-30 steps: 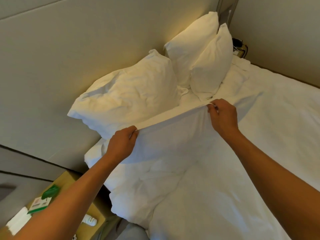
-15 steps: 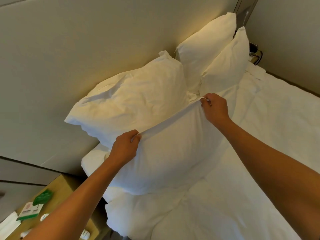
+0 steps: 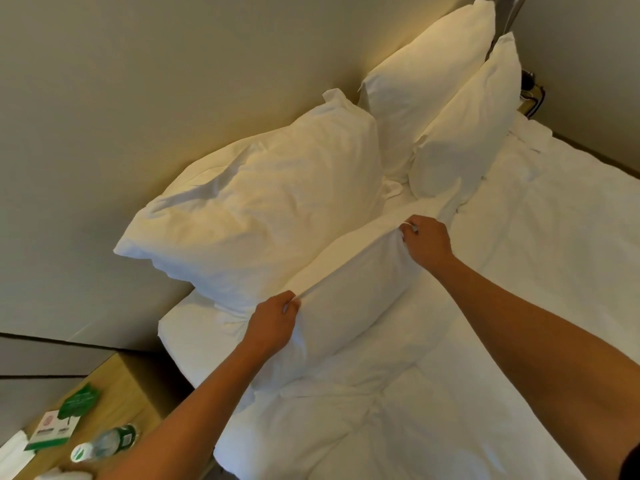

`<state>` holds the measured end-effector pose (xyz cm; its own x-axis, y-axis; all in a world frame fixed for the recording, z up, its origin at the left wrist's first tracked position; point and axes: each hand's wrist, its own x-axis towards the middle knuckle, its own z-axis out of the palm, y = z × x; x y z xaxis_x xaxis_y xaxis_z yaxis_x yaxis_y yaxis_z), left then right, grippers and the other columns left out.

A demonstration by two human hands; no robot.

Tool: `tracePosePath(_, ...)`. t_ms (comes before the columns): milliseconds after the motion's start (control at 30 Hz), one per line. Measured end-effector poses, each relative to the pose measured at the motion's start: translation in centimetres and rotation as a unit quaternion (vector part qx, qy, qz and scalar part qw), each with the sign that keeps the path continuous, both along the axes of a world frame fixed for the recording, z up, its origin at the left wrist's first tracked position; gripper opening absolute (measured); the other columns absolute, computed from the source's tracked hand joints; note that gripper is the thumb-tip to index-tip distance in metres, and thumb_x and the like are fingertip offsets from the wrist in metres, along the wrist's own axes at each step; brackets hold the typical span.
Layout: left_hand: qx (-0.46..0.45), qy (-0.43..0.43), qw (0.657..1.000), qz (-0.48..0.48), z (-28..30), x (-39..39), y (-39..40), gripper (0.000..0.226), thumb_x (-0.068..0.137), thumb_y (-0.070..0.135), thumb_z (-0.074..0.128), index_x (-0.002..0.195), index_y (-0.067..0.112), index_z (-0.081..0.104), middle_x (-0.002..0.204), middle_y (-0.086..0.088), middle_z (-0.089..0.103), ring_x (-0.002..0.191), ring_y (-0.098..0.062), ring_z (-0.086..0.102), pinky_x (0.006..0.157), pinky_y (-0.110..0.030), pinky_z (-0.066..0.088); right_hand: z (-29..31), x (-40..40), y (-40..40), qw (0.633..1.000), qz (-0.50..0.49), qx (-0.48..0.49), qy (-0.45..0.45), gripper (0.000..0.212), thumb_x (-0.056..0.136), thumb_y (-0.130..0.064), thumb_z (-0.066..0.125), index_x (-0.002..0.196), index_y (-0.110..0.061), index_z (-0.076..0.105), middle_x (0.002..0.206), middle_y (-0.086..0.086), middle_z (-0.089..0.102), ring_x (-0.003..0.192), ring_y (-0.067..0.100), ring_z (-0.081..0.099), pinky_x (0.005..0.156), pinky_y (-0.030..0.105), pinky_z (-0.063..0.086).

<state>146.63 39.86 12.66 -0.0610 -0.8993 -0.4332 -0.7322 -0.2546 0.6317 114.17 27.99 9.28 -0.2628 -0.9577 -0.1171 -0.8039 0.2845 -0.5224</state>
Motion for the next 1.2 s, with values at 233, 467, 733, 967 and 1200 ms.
tracePosePath(233,0.027,0.025,0.998,-0.048,1.4,-2.5,0.8,0.028,0.106,0.027,0.048,0.098,0.006,0.064,0.093,-0.019,0.067,0.08,-0.035,0.069,0.079,-0.049,0.06,1.7,-3.1,2.7,0.994,-0.06,-0.082,0.05,0.03,0.106,-0.028,0.054,0.096,-0.006,0.07,0.095,0.012,0.073,0.083,0.025,0.067,0.077,0.03,0.047)
tracePosePath(467,0.003,0.019,1.0,0.001,1.6,-0.7,-1.8,0.027,0.106,0.028,0.047,0.089,0.017,0.066,0.077,-0.003,0.062,0.078,-0.035,0.069,0.081,-0.047,0.061,2.4,-1.0,0.5,0.995,-0.035,-0.079,0.039,0.031,0.106,-0.027,0.053,0.091,-0.005,0.068,0.095,0.014,0.071,0.089,0.032,0.068,0.078,0.035,0.049)
tracePosePath(733,-0.058,-0.067,0.995,0.043,-1.3,3.5,-9.0,0.025,0.105,0.02,0.047,0.085,0.013,0.06,0.08,-0.006,0.06,0.078,-0.028,0.057,0.069,-0.033,0.042,0.5,4.5,-7.2,0.998,-0.019,-0.06,0.006,0.029,0.105,-0.024,0.054,0.081,-0.01,0.062,0.093,0.016,0.071,0.081,0.026,0.06,0.074,0.031,0.039)
tracePosePath(967,-0.11,-0.076,0.988,0.075,-2.1,6.3,-13.1,0.031,0.106,0.022,0.044,0.086,0.008,0.063,0.077,-0.01,0.064,0.073,-0.033,0.063,0.069,-0.038,0.05,-0.8,6.8,-12.2,0.997,0.0,-0.075,-0.026,0.029,0.106,-0.026,0.054,0.098,-0.006,0.073,0.095,0.009,0.071,0.083,0.021,0.061,0.076,0.024,0.039)
tracePosePath(1200,-0.112,-0.085,0.989,0.033,-4.6,2.5,-9.8,0.02,0.104,0.028,0.049,0.108,0.013,0.061,0.097,-0.008,0.065,0.095,-0.033,0.064,0.071,-0.034,0.044,-4.7,5.2,-5.0,0.999,0.01,-0.047,-0.02,0.061,0.102,-0.028,0.062,0.158,-0.021,0.038,0.167,0.003,0.03,0.145,0.021,0.041,0.11,0.037,0.045)
